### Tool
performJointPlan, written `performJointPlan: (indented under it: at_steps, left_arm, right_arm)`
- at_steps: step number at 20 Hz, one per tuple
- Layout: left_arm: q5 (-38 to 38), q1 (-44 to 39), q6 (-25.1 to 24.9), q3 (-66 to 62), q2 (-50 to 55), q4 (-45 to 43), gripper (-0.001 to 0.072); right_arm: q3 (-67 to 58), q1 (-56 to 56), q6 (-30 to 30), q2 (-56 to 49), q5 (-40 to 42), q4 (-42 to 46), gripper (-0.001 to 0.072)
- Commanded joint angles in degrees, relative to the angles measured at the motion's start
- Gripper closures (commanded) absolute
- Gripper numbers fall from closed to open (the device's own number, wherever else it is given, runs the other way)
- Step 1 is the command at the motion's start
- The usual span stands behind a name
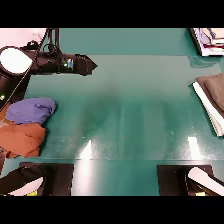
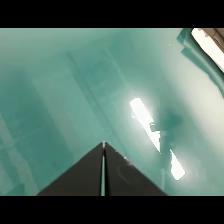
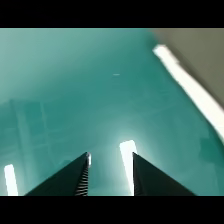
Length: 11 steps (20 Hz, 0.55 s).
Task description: Fold the shirts.
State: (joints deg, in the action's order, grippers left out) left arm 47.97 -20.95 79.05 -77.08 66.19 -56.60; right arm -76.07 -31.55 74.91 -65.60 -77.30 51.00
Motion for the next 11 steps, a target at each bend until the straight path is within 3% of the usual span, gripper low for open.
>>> performJointPlan:
  at_steps: [1, 3, 11]
  left_arm:
    - [-0.6, 0.0, 0.0, 0.0, 0.0, 0.0, 0.0681]
    - [-1.0, 0.0, 0.0, 0.0, 0.0, 0.0, 0.0681]
    - [-1.0, 0.0, 0.0, 0.0, 0.0, 0.0, 0.0682]
  right_arm:
    - [0.0, 13.4, 0.0, 0.6, 3.8, -1.3, 0.0496]
    - [0.0, 18.6, -0.1, 0.6, 5.6, -1.3, 0.0698]
    - [0.0, 24.0, -0.6, 0.6, 5.6, -1.4, 0.0698]
